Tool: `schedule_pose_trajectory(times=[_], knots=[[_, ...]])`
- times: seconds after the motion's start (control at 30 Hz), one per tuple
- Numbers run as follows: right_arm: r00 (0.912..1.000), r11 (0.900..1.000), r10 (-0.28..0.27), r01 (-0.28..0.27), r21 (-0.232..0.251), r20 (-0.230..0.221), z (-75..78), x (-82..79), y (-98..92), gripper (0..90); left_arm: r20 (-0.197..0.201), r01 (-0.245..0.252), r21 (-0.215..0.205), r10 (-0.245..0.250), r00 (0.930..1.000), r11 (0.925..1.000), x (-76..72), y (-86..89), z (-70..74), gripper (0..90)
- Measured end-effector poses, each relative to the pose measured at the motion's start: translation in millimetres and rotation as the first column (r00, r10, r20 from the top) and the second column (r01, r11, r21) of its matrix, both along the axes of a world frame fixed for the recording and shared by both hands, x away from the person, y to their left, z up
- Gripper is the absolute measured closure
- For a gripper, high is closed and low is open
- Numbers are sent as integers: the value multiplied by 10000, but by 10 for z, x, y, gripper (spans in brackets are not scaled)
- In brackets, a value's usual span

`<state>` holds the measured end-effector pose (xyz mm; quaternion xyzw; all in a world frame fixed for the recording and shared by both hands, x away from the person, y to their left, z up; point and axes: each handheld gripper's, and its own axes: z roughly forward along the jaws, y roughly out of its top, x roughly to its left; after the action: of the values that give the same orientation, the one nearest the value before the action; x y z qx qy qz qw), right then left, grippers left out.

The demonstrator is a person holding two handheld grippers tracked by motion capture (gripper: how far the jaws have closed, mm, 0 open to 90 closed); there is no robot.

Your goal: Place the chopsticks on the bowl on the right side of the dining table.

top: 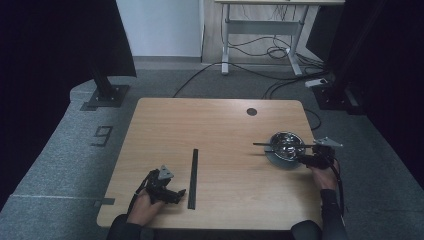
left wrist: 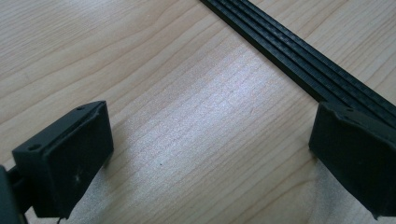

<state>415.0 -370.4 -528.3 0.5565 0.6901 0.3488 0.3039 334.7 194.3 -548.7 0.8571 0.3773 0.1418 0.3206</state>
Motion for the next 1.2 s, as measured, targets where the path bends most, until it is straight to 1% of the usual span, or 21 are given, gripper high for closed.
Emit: schedule_pose_trajectory(times=[0.13, 0.37, 0.53, 0.63, 0.7, 0.83, 1.03, 1.2], knots=[[10000, 9999, -10, 10, 154, 52, 20, -17, -14, 102, 0, 2, 4, -2, 10000, 10000, 0, 0, 0, 0], [10000, 9999, 49, -49, 132, -18, 13, -12, 1, 103, 0, 1, 2, -1, 10000, 10000, 0, 0, 0, 0], [10000, 9999, -27, 27, 97, -12, 26, -23, -7, 105, 1, 1, 1, -1, 10000, 10000, 0, 0, 0, 0], [10000, 9997, -88, 88, 232, -3, 49, -54, -12, 128, 0, 2, 1, -2, 10000, 10000, 0, 0, 0, 0], [10000, 9997, -27, 26, 254, 47, 66, -71, -5, 138, 1, 2, 2, -2, 10000, 10000, -1, 0, 0, 0], [9998, 9994, 189, -189, 287, -2, 77, -74, 22, 164, 0, 3, 5, -3, 10000, 10000, 0, 0, 0, 0], [9993, 9995, 323, -322, 30, -202, 45, -45, 62, 162, 0, 2, 4, -2, 10000, 10000, -1, 0, 0, 0], [9993, 9995, 317, -316, 15, -194, 49, -46, 61, 161, 1, 3, 5, -3, 10000, 10000, 0, 0, 0, 0]])
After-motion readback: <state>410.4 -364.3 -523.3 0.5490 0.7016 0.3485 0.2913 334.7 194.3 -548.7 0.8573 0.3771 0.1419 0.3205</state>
